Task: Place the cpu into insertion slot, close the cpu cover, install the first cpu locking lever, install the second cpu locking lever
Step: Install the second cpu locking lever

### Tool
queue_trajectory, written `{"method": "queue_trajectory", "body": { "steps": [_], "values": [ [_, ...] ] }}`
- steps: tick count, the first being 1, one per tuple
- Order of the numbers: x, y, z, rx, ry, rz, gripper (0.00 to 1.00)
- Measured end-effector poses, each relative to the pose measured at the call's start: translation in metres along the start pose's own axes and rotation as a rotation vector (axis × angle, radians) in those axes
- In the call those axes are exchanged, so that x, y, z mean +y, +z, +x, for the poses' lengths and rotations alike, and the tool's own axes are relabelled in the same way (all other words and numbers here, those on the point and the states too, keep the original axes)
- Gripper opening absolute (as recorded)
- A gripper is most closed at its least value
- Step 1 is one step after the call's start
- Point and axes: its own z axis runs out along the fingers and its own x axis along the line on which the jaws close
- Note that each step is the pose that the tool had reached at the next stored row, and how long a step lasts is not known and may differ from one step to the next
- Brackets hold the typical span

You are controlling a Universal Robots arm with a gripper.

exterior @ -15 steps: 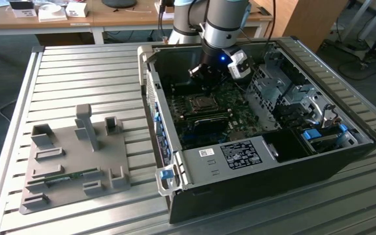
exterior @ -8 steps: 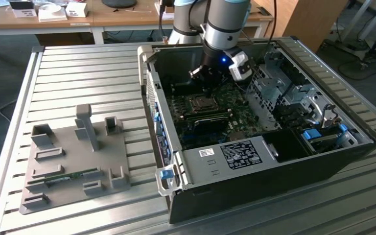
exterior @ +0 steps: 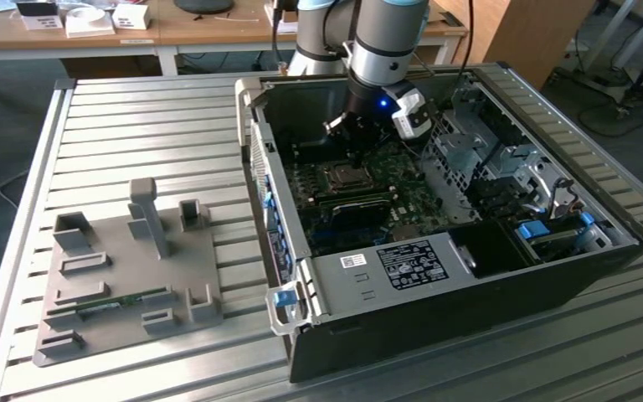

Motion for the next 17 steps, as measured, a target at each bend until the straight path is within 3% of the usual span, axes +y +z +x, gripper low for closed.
{"method": "queue_trajectory", "body": {
  "steps": [17],
  "values": [
    [0.0002, -0.0041, -0.0002, 0.0008, 0.0, 0.0007, 0.11]
  ]
}}
